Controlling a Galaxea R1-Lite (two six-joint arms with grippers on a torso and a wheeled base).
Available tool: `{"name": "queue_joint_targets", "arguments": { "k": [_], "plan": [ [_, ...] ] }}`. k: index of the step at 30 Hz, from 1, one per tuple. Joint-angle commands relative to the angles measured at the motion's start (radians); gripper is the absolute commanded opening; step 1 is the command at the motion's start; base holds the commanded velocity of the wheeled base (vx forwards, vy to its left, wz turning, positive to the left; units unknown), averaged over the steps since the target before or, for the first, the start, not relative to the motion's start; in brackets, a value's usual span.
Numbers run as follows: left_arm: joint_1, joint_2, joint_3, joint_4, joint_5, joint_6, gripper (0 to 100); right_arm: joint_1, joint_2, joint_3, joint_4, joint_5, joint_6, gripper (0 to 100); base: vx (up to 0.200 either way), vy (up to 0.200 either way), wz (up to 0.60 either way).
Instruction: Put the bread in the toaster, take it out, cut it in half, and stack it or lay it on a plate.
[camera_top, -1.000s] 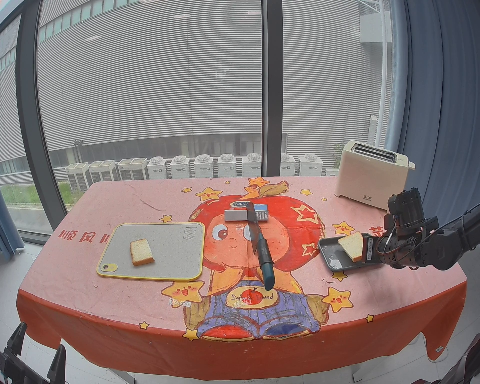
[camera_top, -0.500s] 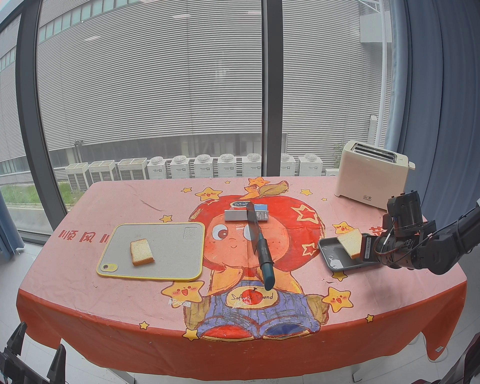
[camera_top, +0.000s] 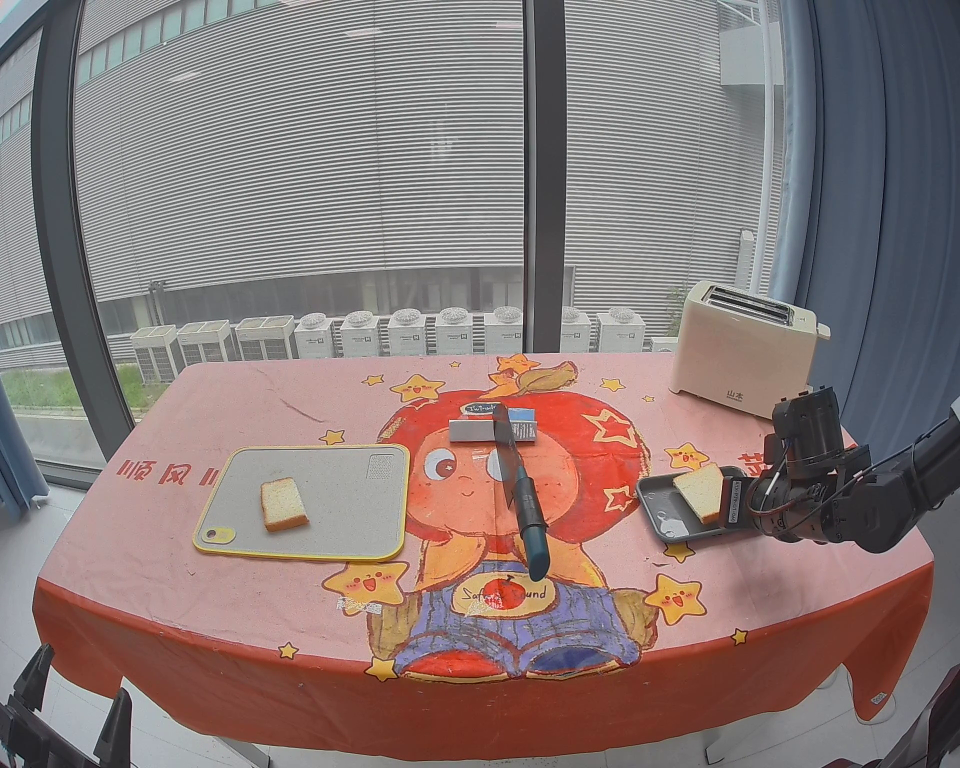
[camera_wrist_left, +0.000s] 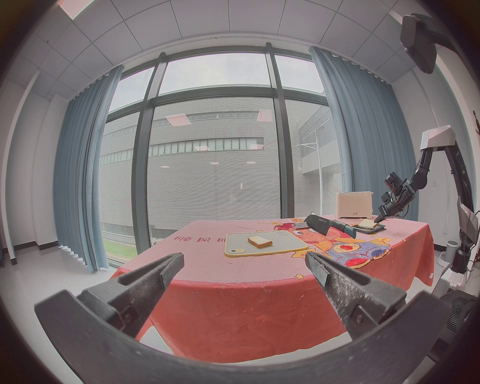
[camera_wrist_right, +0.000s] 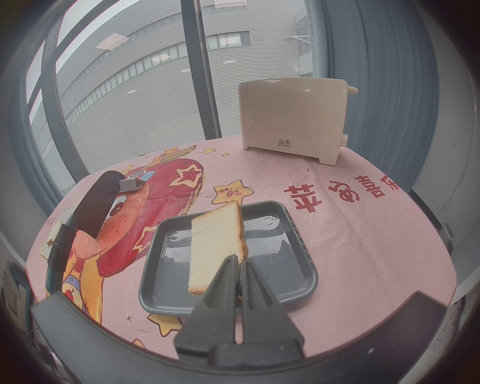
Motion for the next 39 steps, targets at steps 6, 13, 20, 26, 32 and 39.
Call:
{"name": "queue_joint_targets", "arguments": {
  "k": [6, 13, 20, 26, 32, 39],
  "plan": [
    [0.0, -0.016, 0.016, -0.001, 0.0, 0.0, 100, 0.003, 0.001, 0.0, -0.001, 0.0, -0.001, 0, 0.0, 0.0, 0.0],
    [0.0, -0.016, 0.016, -0.001, 0.0, 0.0, 100, 0.004, -0.001, 0.0, -0.001, 0.0, 0.001, 0, 0.0, 0.0, 0.0],
    [0.0, -0.016, 0.016, -0.001, 0.0, 0.0, 100, 0.004, -0.002, 0.0, -0.001, 0.0, -0.001, 0, 0.0, 0.0, 0.0],
    [0.0, -0.016, 0.016, -0.001, 0.0, 0.0, 100, 0.003, -0.001, 0.0, -0.001, -0.002, 0.001, 0, 0.0, 0.0, 0.0],
    [0.0, -0.016, 0.016, -0.001, 0.0, 0.0, 100, 0.003, -0.001, 0.002, 0.001, -0.002, -0.001, 0, 0.0, 0.0, 0.0],
    [0.0, -0.016, 0.016, 0.001, 0.0, 0.0, 100, 0.003, -0.005, 0.0, -0.001, 0.0, 0.002, 100, 0.0, 0.0, 0.0]
  ]
}}
